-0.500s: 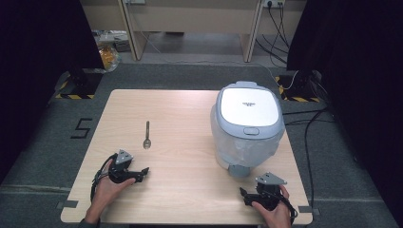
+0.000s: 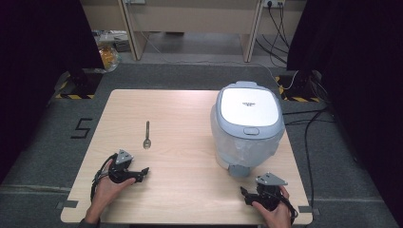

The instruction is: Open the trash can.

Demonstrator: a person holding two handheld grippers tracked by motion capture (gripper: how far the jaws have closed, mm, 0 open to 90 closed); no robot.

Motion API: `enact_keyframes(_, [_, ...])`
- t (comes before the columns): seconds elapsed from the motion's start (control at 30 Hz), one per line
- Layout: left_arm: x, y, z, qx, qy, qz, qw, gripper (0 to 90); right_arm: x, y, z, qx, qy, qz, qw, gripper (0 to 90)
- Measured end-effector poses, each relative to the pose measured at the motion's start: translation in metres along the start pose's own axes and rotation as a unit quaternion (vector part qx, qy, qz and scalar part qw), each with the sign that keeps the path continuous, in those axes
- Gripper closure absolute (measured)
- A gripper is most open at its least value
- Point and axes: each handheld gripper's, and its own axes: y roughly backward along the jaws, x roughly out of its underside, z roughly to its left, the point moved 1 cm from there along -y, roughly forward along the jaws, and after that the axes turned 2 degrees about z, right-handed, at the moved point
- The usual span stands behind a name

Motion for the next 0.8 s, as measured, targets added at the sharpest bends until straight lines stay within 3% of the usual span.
enact_keyframes(0.3, [0.000,0.000,0.000,0.000,0.000,0.000,1.0000,13.0,-0.002,0.005,0.000,-0.001,-0.001,-0.024,0.9997,27.5])
enact_keyframes(0.5, [0.000,0.000,0.000,0.000,0.000,0.000,1.0000,13.0,-0.007,0.014,0.004,-0.005,0.025,-0.067,0.9974,50.9])
enact_keyframes(0.8, [0.000,0.000,0.000,0.000,0.000,0.000,1.0000,13.0,-0.014,0.014,0.007,-0.006,0.030,-0.108,0.9937,63.3])
